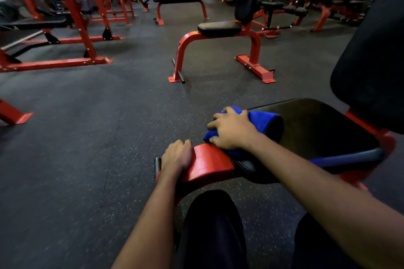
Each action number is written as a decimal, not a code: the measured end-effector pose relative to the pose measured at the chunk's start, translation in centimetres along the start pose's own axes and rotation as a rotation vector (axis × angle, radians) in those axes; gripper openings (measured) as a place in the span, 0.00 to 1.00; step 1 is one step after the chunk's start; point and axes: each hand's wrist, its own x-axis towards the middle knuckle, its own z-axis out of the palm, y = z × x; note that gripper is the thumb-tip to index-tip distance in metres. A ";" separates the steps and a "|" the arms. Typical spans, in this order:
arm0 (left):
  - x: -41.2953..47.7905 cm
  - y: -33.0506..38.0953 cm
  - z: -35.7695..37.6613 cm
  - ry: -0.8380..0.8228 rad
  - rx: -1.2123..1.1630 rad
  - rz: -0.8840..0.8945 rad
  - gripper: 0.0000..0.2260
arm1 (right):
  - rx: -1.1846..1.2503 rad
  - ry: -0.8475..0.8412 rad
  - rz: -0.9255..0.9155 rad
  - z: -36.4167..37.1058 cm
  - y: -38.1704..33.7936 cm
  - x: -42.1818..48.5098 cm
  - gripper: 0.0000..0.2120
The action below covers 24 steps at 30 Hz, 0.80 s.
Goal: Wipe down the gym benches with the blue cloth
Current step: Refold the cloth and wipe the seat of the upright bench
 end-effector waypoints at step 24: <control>-2.4 1.2 -1.2 0.019 0.004 -0.031 0.21 | 0.053 0.074 0.279 1.5 -3.2 -2.0 0.18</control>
